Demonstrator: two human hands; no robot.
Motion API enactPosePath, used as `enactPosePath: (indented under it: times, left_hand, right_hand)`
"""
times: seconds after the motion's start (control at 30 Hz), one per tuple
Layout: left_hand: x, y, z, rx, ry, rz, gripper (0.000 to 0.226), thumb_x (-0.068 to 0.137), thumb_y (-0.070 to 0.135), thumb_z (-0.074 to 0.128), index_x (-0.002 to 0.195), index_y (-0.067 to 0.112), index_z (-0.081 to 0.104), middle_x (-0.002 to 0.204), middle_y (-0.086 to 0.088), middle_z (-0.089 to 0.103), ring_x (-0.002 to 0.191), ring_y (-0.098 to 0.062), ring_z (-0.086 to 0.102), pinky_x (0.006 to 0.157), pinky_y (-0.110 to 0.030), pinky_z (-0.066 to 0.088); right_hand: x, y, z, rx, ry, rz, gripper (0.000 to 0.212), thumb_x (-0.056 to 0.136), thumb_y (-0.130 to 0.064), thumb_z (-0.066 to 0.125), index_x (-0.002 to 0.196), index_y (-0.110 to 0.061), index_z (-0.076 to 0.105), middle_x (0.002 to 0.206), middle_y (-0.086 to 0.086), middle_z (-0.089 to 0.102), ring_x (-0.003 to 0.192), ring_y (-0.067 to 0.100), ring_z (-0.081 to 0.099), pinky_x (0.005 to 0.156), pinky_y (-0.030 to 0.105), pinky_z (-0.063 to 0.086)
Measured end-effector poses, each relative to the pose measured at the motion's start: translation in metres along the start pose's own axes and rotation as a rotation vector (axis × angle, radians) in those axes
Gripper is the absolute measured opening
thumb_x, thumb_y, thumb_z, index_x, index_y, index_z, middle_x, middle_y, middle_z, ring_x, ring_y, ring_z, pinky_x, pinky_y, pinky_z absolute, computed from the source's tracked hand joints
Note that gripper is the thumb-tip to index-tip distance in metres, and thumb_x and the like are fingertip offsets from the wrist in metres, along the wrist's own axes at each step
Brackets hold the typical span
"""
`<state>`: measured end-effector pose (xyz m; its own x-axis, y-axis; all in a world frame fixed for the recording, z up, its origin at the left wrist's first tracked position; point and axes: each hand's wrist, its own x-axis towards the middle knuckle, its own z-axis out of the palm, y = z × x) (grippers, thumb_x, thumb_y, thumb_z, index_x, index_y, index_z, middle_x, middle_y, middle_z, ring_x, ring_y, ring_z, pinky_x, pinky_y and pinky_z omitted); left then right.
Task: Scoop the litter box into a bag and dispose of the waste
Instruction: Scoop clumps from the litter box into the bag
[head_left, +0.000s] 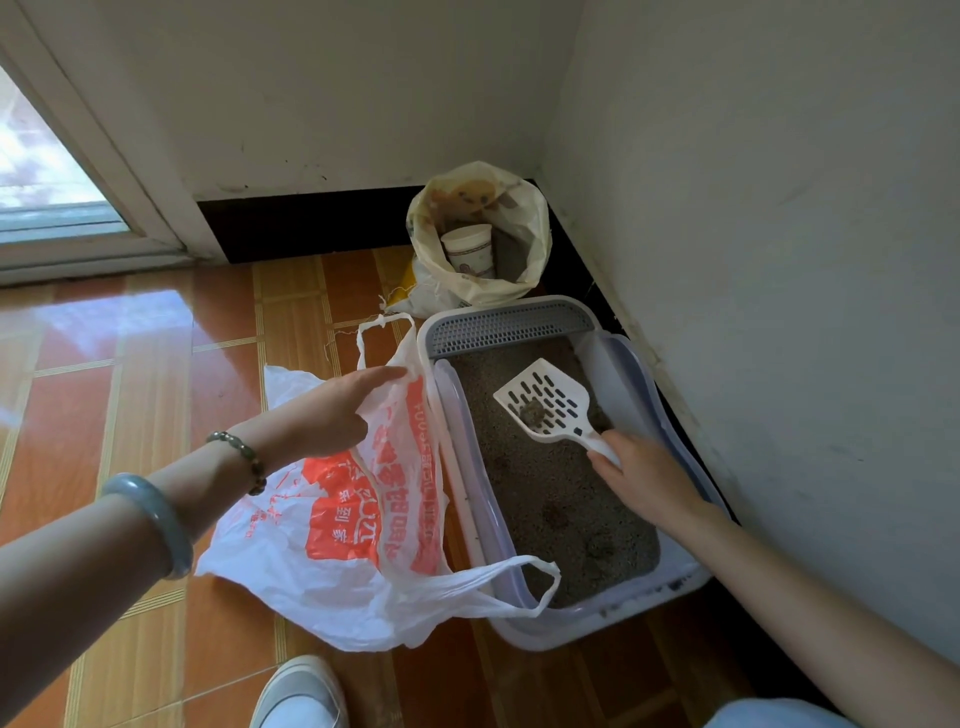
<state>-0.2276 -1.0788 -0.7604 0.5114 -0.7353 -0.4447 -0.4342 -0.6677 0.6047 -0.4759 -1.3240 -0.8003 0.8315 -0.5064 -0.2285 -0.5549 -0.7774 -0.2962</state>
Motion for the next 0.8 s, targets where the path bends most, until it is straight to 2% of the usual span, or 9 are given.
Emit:
enactPosePath:
  times: [0.13,0.2,0.4,0.53,0.6,0.67,0.7,0.8]
  left_hand:
    - [-0.004,0.002,-0.001,-0.028,0.001,-0.007,0.082,0.079,-0.018,0.037,0.143,0.034,0.031,0.148,-0.006,0.036,0.106,-0.021,0.056,0.059,-0.035,0.058]
    - [-0.005,0.002,-0.002,-0.055,-0.008,-0.019,0.08,0.081,-0.017,0.037,0.142,0.034,0.031,0.147,-0.007,0.037,0.101,-0.02,0.059,0.06,-0.037,0.058]
    - [-0.006,0.0,-0.009,-0.209,-0.048,-0.028,0.073,0.085,-0.014,0.043,0.142,0.031,0.032,0.13,-0.007,0.052,0.103,-0.024,0.062,0.069,-0.046,0.059]
    - [-0.006,-0.008,-0.017,-0.275,-0.062,-0.03,0.076,0.083,-0.015,0.042,0.14,0.034,0.034,0.133,-0.01,0.05,0.101,-0.037,0.063,0.075,-0.059,0.053]
    - [-0.007,-0.008,-0.018,-0.292,-0.045,-0.023,0.074,0.083,-0.014,0.04,0.141,0.033,0.034,0.134,-0.009,0.049,0.093,-0.04,0.063,0.065,-0.05,0.054]
    - [-0.009,-0.006,-0.019,-0.301,-0.023,-0.003,0.069,0.086,-0.012,0.039,0.142,0.028,0.034,0.131,-0.007,0.052,0.066,-0.028,0.057,0.046,-0.03,0.043]
    - [-0.011,-0.004,-0.02,-0.306,-0.014,0.006,0.068,0.086,-0.012,0.039,0.142,0.027,0.033,0.129,-0.007,0.053,0.058,-0.021,0.049,0.042,-0.025,0.036]
    - [-0.015,-0.002,-0.021,-0.327,-0.014,0.033,0.07,0.084,-0.013,0.037,0.141,0.027,0.034,0.128,-0.008,0.053,0.056,-0.018,0.041,0.04,-0.023,0.031]
  right_hand:
    - [0.002,-0.006,-0.015,0.016,0.008,-0.003,0.024,0.093,-0.033,0.048,0.097,-0.012,0.059,0.073,0.002,0.058,0.063,0.017,0.056,0.054,0.032,0.042]
    - [0.005,-0.016,-0.026,0.05,0.016,-0.015,0.024,0.093,-0.033,0.049,0.096,-0.012,0.06,0.071,0.004,0.059,0.063,0.019,0.056,0.053,0.033,0.041]
    - [0.005,-0.058,-0.075,0.11,-0.042,-0.074,0.024,0.089,-0.037,0.055,0.083,-0.015,0.063,0.066,0.005,0.059,0.06,0.022,0.056,0.052,0.032,0.036]
    - [-0.008,-0.102,-0.104,-0.008,-0.089,-0.167,0.017,0.086,-0.037,0.055,0.083,-0.023,0.062,0.066,-0.003,0.058,0.059,0.011,0.053,0.054,0.031,0.038]
    - [-0.013,-0.124,-0.107,-0.159,-0.097,-0.222,0.019,0.085,-0.039,0.053,0.078,-0.022,0.056,0.067,-0.004,0.054,0.063,0.014,0.052,0.051,0.03,0.034]
    - [-0.017,-0.142,-0.105,-0.305,-0.101,-0.285,0.02,0.086,-0.039,0.05,0.075,-0.022,0.049,0.071,-0.003,0.05,0.071,0.021,0.054,0.05,0.03,0.032]
    - [-0.016,-0.148,-0.102,-0.361,-0.101,-0.321,0.019,0.086,-0.038,0.048,0.077,-0.022,0.047,0.074,-0.002,0.047,0.075,0.023,0.055,0.053,0.031,0.033]
    - [-0.017,-0.167,-0.094,-0.5,-0.095,-0.406,0.019,0.091,-0.033,0.045,0.096,-0.018,0.055,0.083,0.002,0.049,0.082,0.024,0.056,0.058,0.032,0.034]
